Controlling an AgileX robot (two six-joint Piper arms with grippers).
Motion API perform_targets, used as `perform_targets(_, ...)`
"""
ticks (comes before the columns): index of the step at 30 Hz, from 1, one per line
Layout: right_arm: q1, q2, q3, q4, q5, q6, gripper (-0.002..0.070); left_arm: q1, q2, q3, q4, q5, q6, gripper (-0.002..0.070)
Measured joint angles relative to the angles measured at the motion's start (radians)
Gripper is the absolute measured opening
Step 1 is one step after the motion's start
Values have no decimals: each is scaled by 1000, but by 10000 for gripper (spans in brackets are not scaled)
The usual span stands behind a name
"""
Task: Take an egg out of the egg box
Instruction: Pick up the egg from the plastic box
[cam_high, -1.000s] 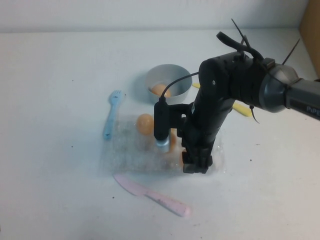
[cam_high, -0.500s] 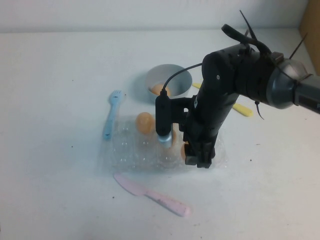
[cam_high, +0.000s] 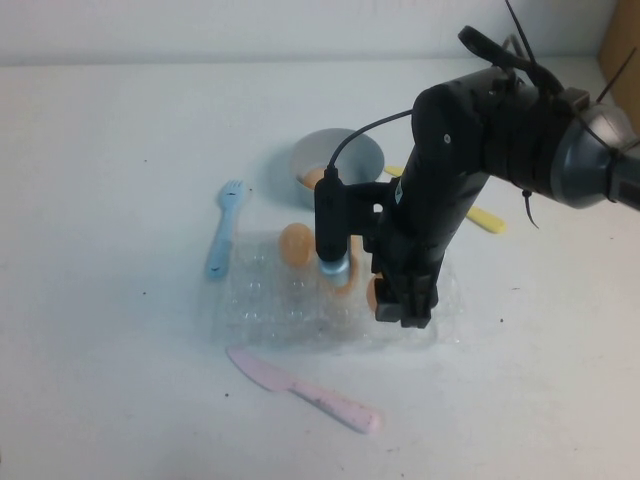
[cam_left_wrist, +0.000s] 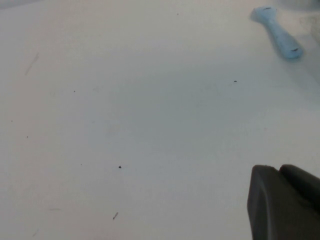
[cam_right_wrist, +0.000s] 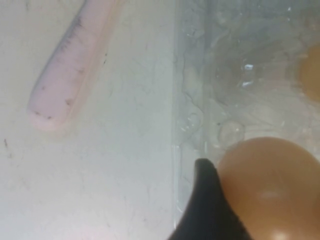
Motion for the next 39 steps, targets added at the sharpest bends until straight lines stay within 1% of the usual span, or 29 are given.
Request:
perform_targets(16, 0, 23, 0, 23, 4, 27, 395, 0, 0, 0, 0, 0, 0, -3)
perform_targets(20, 0, 23, 0, 25, 8, 63, 410, 0, 0, 0, 0, 0, 0, -3)
perform_targets(28, 0, 23, 0, 36, 45, 72, 463, 0, 0, 0, 0, 0, 0, -3)
perform_targets(39, 0, 46, 0, 36, 31, 72, 468, 0, 0, 0, 0, 0, 0, -3)
